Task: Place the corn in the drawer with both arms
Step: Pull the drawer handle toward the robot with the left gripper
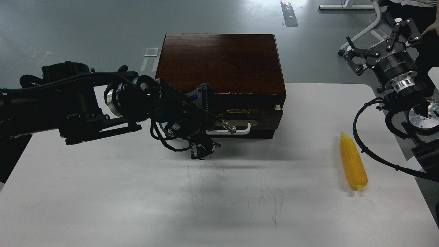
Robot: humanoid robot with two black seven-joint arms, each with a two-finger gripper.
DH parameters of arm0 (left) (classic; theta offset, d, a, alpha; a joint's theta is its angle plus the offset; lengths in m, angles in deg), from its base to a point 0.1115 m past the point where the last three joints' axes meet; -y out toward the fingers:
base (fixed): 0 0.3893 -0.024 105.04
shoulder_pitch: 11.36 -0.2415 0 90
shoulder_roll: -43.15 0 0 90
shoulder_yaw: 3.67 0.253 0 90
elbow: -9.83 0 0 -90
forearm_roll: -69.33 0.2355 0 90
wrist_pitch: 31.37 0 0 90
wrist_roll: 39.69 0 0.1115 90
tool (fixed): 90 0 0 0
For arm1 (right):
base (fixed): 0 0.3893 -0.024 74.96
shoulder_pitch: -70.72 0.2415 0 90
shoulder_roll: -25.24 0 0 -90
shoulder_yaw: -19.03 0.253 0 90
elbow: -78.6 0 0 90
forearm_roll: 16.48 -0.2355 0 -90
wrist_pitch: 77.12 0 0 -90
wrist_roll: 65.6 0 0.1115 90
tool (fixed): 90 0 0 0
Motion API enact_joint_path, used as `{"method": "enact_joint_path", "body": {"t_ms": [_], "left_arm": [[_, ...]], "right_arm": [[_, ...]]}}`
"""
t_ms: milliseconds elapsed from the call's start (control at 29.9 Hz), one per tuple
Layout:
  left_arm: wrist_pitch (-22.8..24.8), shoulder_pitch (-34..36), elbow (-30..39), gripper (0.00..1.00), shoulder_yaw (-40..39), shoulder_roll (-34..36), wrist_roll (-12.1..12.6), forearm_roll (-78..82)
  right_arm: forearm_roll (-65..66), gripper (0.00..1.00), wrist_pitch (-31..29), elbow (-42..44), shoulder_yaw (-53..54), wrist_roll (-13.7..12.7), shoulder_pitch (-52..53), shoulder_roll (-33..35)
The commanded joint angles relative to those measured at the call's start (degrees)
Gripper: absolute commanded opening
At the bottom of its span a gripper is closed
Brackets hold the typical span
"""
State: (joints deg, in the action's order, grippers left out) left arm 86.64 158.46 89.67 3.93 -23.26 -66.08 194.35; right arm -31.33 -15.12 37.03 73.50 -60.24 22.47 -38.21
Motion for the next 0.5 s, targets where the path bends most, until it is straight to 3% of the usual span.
{"method": "enact_joint_path", "body": {"t_ms": [0, 468], "left_arm": [[0.0, 0.2, 0.3, 0.44, 0.0, 0.0, -0.2, 0.0], [0.0, 0.7, 5.2, 0.44, 0.0, 0.1, -0.9, 0.0]], "right_arm": [[0.0, 1.0, 0.0, 0.0, -0.1, 0.0, 0.0, 0.0], [0.0, 1.0, 0.0, 0.0, 0.0, 0.0, -0.1, 1.2]]}}
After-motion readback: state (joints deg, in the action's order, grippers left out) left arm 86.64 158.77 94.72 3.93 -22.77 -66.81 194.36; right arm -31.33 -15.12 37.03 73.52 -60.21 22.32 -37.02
